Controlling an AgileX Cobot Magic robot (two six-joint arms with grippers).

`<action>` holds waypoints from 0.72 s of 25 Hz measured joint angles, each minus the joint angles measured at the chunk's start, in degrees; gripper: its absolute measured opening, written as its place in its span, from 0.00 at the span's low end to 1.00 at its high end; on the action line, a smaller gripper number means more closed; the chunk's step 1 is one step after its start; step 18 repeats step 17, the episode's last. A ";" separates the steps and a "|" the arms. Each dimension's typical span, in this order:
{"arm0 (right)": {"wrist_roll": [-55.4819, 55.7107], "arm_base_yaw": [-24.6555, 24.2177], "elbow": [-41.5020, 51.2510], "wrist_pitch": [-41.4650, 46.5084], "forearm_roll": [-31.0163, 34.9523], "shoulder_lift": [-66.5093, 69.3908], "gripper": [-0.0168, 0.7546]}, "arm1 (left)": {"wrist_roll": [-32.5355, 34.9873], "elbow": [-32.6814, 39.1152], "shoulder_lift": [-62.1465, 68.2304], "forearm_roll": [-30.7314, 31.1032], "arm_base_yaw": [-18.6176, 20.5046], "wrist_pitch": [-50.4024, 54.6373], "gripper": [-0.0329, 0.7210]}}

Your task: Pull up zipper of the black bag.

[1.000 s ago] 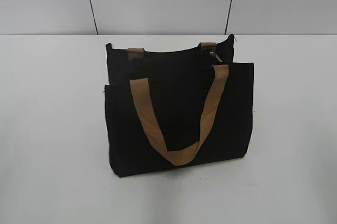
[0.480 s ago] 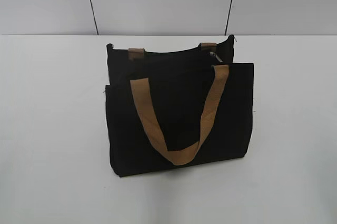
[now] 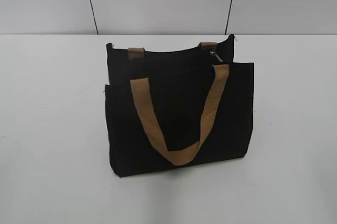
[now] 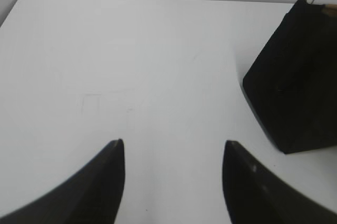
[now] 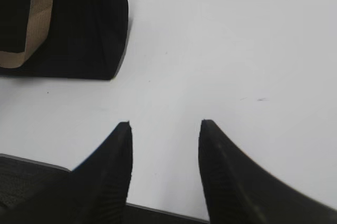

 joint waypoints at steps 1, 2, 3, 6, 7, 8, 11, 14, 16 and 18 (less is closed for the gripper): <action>0.00 0.00 0.02 0.00 0.00 0.00 0.45 | 0.00 0.00 0.00 0.05 0.00 0.00 0.63; 0.00 0.00 0.02 0.00 0.00 0.00 0.45 | 0.00 0.00 0.00 0.05 0.00 0.00 0.63; 0.00 0.00 0.07 0.00 -0.06 0.00 0.45 | 0.00 0.00 0.00 0.05 0.00 0.00 0.63; 0.00 0.00 0.09 0.00 0.00 0.00 0.45 | 0.00 0.00 0.00 0.05 0.00 0.00 0.61; 0.00 0.00 0.09 0.00 0.00 0.00 0.45 | 0.00 0.00 -0.02 0.05 0.00 0.00 0.60; 0.00 0.00 0.09 0.00 0.00 0.00 0.45 | 0.00 0.00 -0.07 0.05 0.00 0.00 0.60; 0.00 0.00 0.09 0.00 0.00 0.00 0.45 | 0.00 0.00 -0.07 -0.01 0.00 0.00 0.59; 0.00 0.00 0.09 0.00 0.00 0.00 0.45 | 0.00 0.00 -0.07 -0.01 0.00 0.00 0.57; 0.00 0.00 0.09 0.00 0.00 0.00 0.45 | 0.00 0.00 -0.07 -0.01 0.00 0.00 0.55; 0.00 0.00 0.09 0.00 0.00 0.00 0.45 | 0.00 0.00 -0.07 -0.01 0.00 0.00 0.54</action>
